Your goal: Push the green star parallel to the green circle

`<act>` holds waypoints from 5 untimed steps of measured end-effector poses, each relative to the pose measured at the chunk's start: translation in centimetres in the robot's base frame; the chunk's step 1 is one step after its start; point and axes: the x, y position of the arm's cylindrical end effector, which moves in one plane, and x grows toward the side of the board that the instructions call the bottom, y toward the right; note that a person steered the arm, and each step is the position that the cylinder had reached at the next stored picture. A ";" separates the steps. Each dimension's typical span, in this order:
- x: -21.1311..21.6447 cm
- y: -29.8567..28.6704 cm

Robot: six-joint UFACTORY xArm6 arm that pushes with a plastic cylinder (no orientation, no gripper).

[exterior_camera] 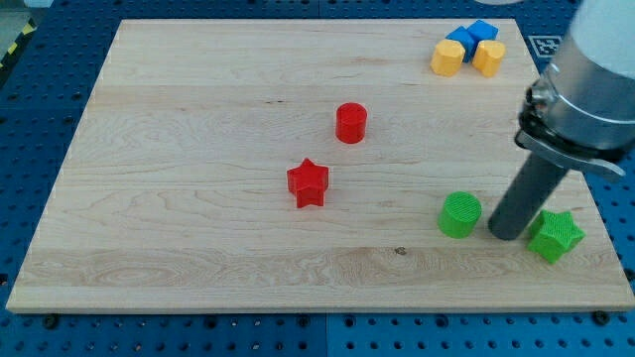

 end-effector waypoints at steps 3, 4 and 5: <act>0.5 -5.6; 3.0 -4.5; 4.3 -1.7</act>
